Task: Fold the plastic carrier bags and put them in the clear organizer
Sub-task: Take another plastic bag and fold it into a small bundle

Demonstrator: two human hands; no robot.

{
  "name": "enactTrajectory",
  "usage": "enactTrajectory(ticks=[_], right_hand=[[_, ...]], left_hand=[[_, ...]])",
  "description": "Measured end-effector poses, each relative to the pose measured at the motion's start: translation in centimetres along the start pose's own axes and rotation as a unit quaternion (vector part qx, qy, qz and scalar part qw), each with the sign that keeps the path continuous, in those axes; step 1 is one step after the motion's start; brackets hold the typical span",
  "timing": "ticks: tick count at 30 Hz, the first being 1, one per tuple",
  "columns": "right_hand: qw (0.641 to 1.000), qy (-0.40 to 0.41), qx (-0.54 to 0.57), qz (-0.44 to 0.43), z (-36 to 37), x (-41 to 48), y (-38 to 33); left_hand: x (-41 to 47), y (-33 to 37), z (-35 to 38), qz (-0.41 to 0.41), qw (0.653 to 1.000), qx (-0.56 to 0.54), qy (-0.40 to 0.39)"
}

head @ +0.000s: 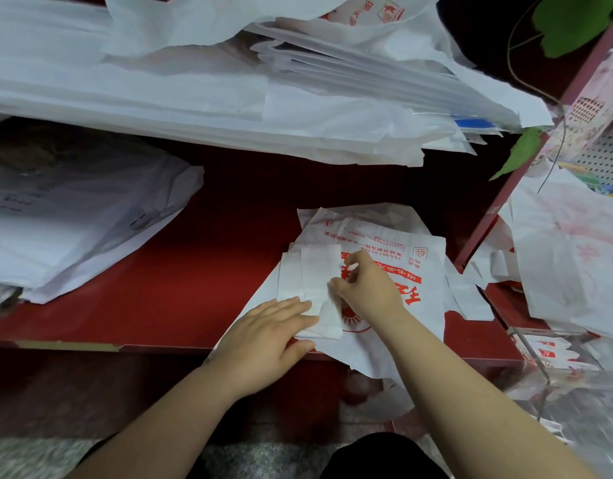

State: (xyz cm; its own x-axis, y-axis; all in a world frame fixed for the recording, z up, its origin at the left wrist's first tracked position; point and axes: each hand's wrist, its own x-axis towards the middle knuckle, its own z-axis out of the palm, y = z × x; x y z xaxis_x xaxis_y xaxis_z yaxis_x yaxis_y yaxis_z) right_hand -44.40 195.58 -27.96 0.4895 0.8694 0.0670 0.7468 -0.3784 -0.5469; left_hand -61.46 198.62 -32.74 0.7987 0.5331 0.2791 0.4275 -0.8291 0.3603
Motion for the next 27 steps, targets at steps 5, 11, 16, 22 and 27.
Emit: enactTrajectory(ticks=[5,11,16,22,27], right_hand=[[0.982,0.024,-0.008,-0.188,0.5,-3.0,0.9],[0.965,0.025,-0.055,-0.256,1.4,-5.8,2.6],[0.964,0.041,-0.044,-0.258,1.3,-6.5,3.0],[0.995,0.026,0.093,-0.032,1.2,-4.9,1.9],[0.999,0.029,0.015,-0.043,1.9,-4.7,1.5]], left_hand=[[-0.2,0.1,-0.5,-0.004,0.999,0.024,-0.031],[-0.1,0.1,-0.5,0.005,0.999,-0.030,0.016],[-0.3,0.0,-0.4,-0.020,0.998,-0.054,0.003],[-0.3,0.1,-0.5,-0.021,0.998,-0.046,-0.021],[-0.2,0.2,-0.6,-0.016,0.999,-0.051,-0.008]])
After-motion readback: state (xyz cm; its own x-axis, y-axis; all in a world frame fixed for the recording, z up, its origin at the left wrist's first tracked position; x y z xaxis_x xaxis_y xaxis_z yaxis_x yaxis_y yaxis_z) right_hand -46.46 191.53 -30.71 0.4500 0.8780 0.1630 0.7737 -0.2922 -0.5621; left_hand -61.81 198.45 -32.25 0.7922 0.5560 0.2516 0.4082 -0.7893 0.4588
